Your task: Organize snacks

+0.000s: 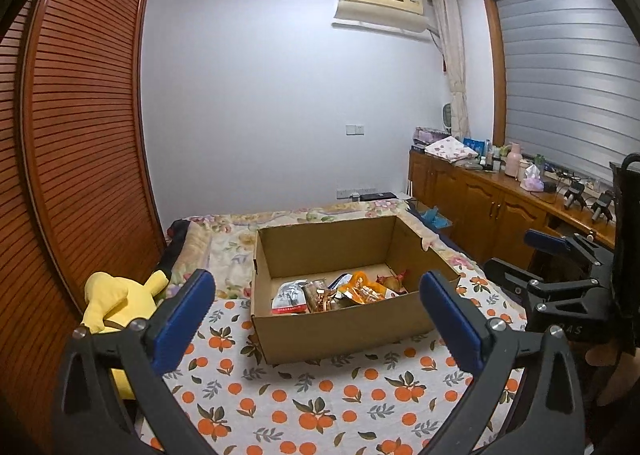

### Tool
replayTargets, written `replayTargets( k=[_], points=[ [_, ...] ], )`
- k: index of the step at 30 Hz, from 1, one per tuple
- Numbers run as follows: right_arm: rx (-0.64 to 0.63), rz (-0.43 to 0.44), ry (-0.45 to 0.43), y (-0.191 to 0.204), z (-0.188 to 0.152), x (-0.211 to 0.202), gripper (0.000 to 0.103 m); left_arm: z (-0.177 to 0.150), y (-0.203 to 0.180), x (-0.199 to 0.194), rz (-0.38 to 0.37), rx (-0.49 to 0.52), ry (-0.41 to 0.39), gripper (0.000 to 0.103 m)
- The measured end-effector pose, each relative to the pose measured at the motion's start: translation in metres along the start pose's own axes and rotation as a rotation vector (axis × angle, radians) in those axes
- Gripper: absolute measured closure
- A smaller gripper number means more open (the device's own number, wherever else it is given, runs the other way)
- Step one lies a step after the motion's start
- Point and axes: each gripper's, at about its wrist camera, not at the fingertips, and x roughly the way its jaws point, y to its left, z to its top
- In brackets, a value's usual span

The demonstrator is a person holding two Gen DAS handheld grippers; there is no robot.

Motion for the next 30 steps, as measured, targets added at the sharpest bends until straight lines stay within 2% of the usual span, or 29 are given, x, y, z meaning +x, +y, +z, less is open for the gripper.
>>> replayTargets(
  k=[14, 30],
  points=[
    [0.025, -0.081, -0.043, 0.004, -0.016, -0.044, 0.009, -0.032, -0.014, -0.023, 0.009, -0.008, 0.023, 0.0],
    [0.035, -0.098, -0.045, 0.006, -0.041, -0.068, 0.009, -0.051, -0.015, -0.042, 0.033, -0.017, 0.034, 0.0]
  ],
)
